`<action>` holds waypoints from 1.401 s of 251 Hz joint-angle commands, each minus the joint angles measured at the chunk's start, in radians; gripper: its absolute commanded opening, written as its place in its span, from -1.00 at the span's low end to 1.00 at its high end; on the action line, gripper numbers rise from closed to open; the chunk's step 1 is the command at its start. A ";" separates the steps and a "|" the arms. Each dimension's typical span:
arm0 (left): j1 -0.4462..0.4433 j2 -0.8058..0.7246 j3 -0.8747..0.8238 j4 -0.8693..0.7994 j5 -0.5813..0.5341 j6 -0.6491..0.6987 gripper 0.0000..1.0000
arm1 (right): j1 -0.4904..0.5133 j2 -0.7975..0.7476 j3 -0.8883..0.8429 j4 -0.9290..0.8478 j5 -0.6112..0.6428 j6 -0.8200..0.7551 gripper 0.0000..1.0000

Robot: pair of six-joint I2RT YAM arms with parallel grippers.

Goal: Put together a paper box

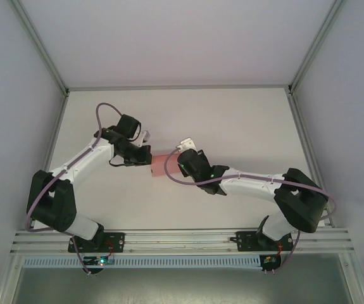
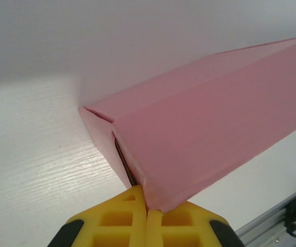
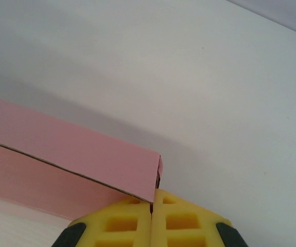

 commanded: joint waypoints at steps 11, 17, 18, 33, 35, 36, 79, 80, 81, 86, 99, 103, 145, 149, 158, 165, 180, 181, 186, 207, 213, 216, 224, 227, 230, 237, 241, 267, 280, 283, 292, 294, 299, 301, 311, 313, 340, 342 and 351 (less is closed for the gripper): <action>-0.045 0.089 -0.113 0.062 -0.128 -0.030 -1.00 | 0.011 0.033 -0.065 -0.137 -0.158 -0.008 -1.00; -0.053 0.093 -0.116 0.066 -0.138 -0.029 -1.00 | 0.011 0.032 -0.066 -0.138 -0.156 -0.006 -1.00; -0.054 0.093 -0.117 0.066 -0.139 -0.028 -1.00 | 0.011 0.031 -0.067 -0.139 -0.156 -0.005 -1.00; -0.065 0.107 -0.121 0.067 -0.164 -0.028 -1.00 | 0.008 0.024 -0.068 -0.135 -0.152 0.012 -1.00; -0.066 0.109 -0.121 0.066 -0.166 -0.029 -1.00 | 0.007 0.022 -0.068 -0.134 -0.151 0.015 -1.00; -0.066 0.111 -0.121 0.065 -0.167 -0.029 -1.00 | 0.006 0.022 -0.068 -0.133 -0.151 0.018 -1.00; -0.077 0.134 -0.101 0.043 -0.191 -0.013 -1.00 | -0.096 -0.056 -0.013 -0.143 -0.244 0.123 -0.72; -0.077 0.133 -0.100 0.041 -0.191 -0.012 -1.00 | -0.100 -0.059 -0.013 -0.142 -0.250 0.125 -0.70; -0.077 0.134 -0.099 0.040 -0.192 -0.012 -1.00 | -0.103 -0.061 -0.011 -0.142 -0.255 0.128 -0.69; -0.077 0.136 -0.093 0.036 -0.194 -0.009 -1.00 | -0.123 -0.076 -0.005 -0.138 -0.281 0.138 -0.61; -0.080 0.139 -0.083 0.034 -0.195 -0.009 -1.00 | -0.176 -0.118 0.006 -0.115 -0.360 0.160 -0.43; -0.079 0.139 -0.081 0.034 -0.192 -0.007 -1.00 | -0.190 -0.129 0.008 -0.107 -0.381 0.167 -0.35; -0.084 0.143 -0.061 0.035 -0.184 0.005 -1.00 | -0.311 -0.224 0.010 -0.041 -0.576 0.226 0.07; -0.084 0.143 -0.059 0.035 -0.181 0.005 -1.00 | -0.320 -0.228 0.009 -0.038 -0.589 0.233 0.16; -0.085 0.145 -0.053 0.031 -0.174 0.008 -1.00 | -0.339 -0.230 0.013 -0.034 -0.617 0.241 0.30; -0.086 0.146 -0.049 0.028 -0.170 0.007 -1.00 | -0.353 -0.227 0.019 -0.036 -0.630 0.248 0.37; -0.085 0.149 -0.038 0.024 -0.154 0.017 -1.00 | -0.378 -0.205 0.037 -0.035 -0.652 0.279 0.40; -0.086 0.150 -0.037 0.024 -0.153 0.017 -1.00 | -0.380 -0.203 0.039 -0.034 -0.654 0.281 0.40; -0.086 0.152 -0.033 0.024 -0.152 0.018 -1.00 | -0.387 -0.191 0.047 -0.034 -0.659 0.292 0.41; -0.086 0.164 -0.016 0.010 -0.143 0.029 -1.00 | -0.403 -0.129 0.090 -0.040 -0.695 0.322 0.44; -0.087 0.167 -0.012 0.006 -0.142 0.031 -1.00 | -0.406 -0.109 0.105 -0.047 -0.702 0.329 0.44; -0.087 0.168 -0.011 0.003 -0.145 0.030 -1.00 | -0.407 -0.101 0.113 -0.050 -0.709 0.330 0.44; -0.088 0.169 -0.010 0.001 -0.145 0.030 -1.00 | -0.407 -0.073 0.133 -0.064 -0.725 0.336 0.41; -0.087 0.171 -0.008 0.001 -0.143 0.032 -1.00 | -0.409 -0.063 0.140 -0.071 -0.732 0.336 0.40; -0.086 0.169 -0.010 0.002 -0.141 0.033 -1.00 | -0.411 -0.054 0.148 -0.078 -0.740 0.336 0.40; -0.088 0.168 -0.012 0.008 -0.139 0.031 -1.00 | -0.414 -0.033 0.158 -0.085 -0.755 0.338 0.36; -0.089 0.166 -0.013 0.012 -0.138 0.029 -1.00 | -0.416 -0.021 0.162 -0.086 -0.764 0.341 0.31; -0.088 0.159 -0.017 0.036 -0.124 0.022 -1.00 | -0.422 0.019 0.137 -0.068 -0.765 0.370 0.25; -0.088 0.162 -0.015 0.038 -0.125 0.020 -1.00 | -0.424 0.040 0.126 -0.076 -0.759 0.383 0.24; -0.088 0.160 -0.014 0.038 -0.125 0.018 -1.00 | -0.424 0.043 0.124 -0.076 -0.758 0.385 0.23; -0.088 0.164 -0.013 0.038 -0.125 0.016 -1.00 | -0.425 0.052 0.113 -0.073 -0.755 0.399 0.22; -0.089 0.165 -0.012 0.039 -0.124 0.017 -1.00 | -0.425 0.053 0.108 -0.072 -0.755 0.403 0.22; -0.088 0.167 -0.011 0.040 -0.124 0.020 -1.00 | -0.425 0.058 0.098 -0.065 -0.755 0.411 0.21; -0.088 0.168 -0.011 0.039 -0.123 0.020 -1.00 | -0.425 0.060 0.094 -0.061 -0.756 0.413 0.20; -0.088 0.171 -0.006 0.039 -0.121 0.020 -1.00 | -0.424 0.069 0.074 -0.043 -0.760 0.427 0.16; -0.089 0.172 -0.005 0.038 -0.121 0.020 -1.00 | -0.424 0.071 0.070 -0.040 -0.761 0.431 0.15; -0.088 0.186 0.022 0.021 -0.099 0.021 -1.00 | -0.424 0.105 0.027 -0.014 -0.766 0.473 -0.01; -0.088 0.188 0.025 0.020 -0.096 0.020 -1.00 | -0.423 0.108 0.024 -0.015 -0.765 0.476 -0.03; -0.088 0.189 0.031 0.019 -0.077 0.017 -1.00 | -0.422 0.115 0.014 -0.010 -0.753 0.486 -0.06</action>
